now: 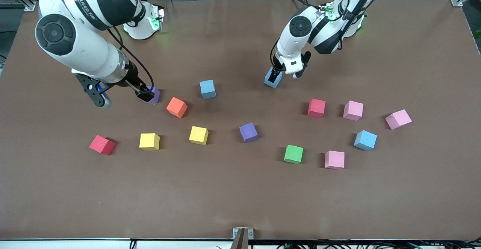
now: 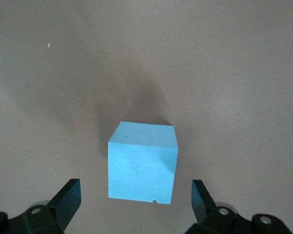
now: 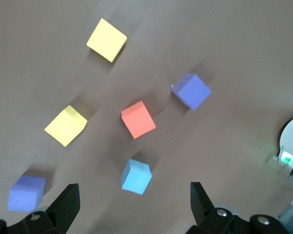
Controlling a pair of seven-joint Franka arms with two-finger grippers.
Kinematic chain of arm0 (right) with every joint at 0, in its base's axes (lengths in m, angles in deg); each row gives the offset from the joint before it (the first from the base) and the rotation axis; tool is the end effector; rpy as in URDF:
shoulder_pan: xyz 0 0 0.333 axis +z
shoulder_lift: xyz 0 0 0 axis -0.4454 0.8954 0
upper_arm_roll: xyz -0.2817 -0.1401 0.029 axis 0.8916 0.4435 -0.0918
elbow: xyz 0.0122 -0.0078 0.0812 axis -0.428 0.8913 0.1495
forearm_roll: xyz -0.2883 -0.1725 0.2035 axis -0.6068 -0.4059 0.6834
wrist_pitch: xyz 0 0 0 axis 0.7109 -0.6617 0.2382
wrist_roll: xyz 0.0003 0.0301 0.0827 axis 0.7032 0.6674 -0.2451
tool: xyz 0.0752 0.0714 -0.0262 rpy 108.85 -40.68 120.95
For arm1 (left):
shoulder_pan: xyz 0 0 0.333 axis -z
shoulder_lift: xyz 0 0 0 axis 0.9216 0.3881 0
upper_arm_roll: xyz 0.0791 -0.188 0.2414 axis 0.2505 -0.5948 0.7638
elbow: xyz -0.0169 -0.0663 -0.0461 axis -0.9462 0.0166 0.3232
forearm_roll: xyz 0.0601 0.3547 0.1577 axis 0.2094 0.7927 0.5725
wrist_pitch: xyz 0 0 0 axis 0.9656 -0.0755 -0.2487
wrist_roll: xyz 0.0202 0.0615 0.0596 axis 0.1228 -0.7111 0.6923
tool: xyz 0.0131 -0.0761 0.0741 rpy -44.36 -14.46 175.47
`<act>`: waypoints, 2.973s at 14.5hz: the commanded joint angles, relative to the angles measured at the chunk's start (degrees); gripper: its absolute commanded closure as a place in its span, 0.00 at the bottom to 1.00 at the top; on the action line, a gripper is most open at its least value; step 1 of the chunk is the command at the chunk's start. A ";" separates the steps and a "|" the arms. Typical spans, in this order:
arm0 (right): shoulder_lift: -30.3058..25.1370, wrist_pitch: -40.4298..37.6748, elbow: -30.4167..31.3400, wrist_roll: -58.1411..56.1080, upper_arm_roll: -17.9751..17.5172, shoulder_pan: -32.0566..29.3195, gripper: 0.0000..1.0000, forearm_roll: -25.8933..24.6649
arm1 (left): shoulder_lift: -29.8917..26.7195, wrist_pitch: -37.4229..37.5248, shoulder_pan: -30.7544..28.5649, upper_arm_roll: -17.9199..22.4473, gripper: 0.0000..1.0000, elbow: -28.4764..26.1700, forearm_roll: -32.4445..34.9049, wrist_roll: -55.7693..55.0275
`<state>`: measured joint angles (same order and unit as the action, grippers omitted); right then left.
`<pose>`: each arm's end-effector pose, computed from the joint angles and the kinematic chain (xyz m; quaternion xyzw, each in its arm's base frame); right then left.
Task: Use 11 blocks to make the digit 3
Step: 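Grasp the blue block with the left gripper while the right gripper reaches another, then grasp the second blue block with the right gripper while the left gripper carries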
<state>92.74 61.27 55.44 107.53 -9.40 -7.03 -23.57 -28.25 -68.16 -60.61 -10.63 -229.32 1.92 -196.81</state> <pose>0.5453 0.2142 0.5160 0.8829 -0.4562 -0.1090 0.0231 0.3259 -0.3615 0.2375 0.8476 0.5241 -0.0806 0.0219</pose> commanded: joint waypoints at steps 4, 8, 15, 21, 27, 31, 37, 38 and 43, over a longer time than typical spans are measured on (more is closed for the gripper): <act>-8.88 6.07 13.99 6.59 0.59 0.27 0.00 1.94 | 3.08 -2.46 -0.22 -0.01 0.00 0.45 -0.32 -0.42; -14.69 24.61 31.83 8.79 0.51 0.44 0.00 1.94 | 4.40 -2.82 -0.40 0.08 0.00 0.36 0.73 -0.42; -4.43 39.21 35.81 24.34 0.42 12.12 0.00 1.94 | 8.62 -2.82 -0.84 1.21 0.31 2.20 5.83 -0.24; 2.35 47.04 35.63 25.15 0.42 14.51 0.00 1.94 | 11.60 -2.20 -0.23 1.22 0.66 8.61 13.47 2.73; 6.05 49.16 35.63 28.56 0.42 19.95 0.00 2.02 | 16.08 6.56 6.71 1.13 0.62 19.75 14.80 12.58; 7.02 49.86 35.81 30.68 0.42 21.45 0.00 2.02 | 23.02 15.44 11.28 1.31 0.62 30.48 15.15 17.58; 8.42 50.82 35.98 31.30 0.50 22.50 0.00 2.02 | 27.78 24.85 14.45 1.48 0.61 38.23 23.41 26.98; 8.69 51.44 35.99 31.39 0.42 22.50 0.00 2.02 | 28.21 26.43 14.98 1.48 0.61 39.28 23.58 29.70; 10.71 53.29 35.99 31.74 0.51 22.50 0.03 2.02 | 29.01 27.15 14.98 1.48 0.58 39.91 23.67 40.00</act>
<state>102.80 113.42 91.18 138.39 -9.42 14.64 -22.75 -0.21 -42.29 -46.17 -9.40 -190.87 24.41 -159.71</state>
